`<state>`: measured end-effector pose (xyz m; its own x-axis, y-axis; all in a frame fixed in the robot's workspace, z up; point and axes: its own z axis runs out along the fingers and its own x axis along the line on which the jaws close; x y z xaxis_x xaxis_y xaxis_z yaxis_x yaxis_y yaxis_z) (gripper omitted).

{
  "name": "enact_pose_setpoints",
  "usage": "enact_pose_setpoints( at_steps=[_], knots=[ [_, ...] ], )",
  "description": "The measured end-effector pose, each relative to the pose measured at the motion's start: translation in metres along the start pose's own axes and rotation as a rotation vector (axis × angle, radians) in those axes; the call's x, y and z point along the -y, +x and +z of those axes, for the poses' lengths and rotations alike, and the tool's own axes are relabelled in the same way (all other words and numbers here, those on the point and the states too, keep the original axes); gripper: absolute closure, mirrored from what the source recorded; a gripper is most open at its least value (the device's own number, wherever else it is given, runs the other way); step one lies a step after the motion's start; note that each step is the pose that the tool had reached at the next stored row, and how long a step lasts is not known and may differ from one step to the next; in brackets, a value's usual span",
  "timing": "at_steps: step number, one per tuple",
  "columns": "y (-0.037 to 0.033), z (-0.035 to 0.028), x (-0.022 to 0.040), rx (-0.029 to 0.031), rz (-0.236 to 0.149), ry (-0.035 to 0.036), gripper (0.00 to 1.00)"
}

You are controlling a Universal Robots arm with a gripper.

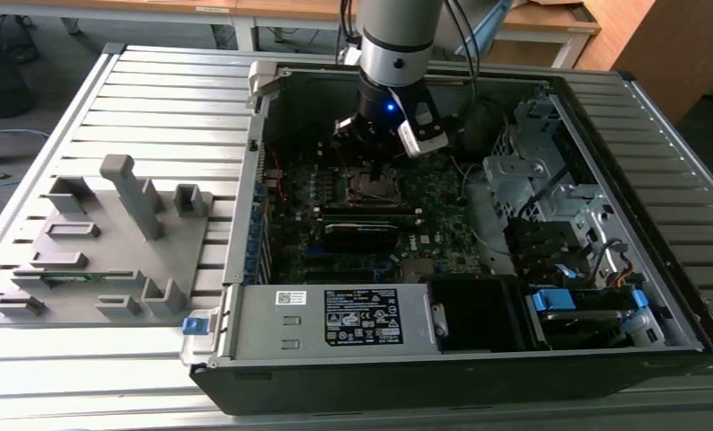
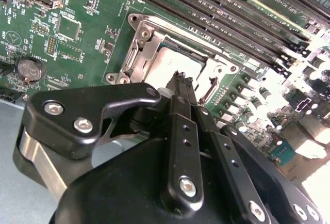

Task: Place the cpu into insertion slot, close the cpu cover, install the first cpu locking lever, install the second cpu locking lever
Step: 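Close the cpu cover, then install the first cpu locking lever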

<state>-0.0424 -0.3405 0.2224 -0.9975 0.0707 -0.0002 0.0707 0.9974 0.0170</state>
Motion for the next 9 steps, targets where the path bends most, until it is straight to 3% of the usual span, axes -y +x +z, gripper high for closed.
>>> enact_pose_setpoints(
  at_steps=[9],
  knots=[
    [0.0000,-0.0023,0.0000,-0.0001,0.000,0.0002,0.89]
  ],
)
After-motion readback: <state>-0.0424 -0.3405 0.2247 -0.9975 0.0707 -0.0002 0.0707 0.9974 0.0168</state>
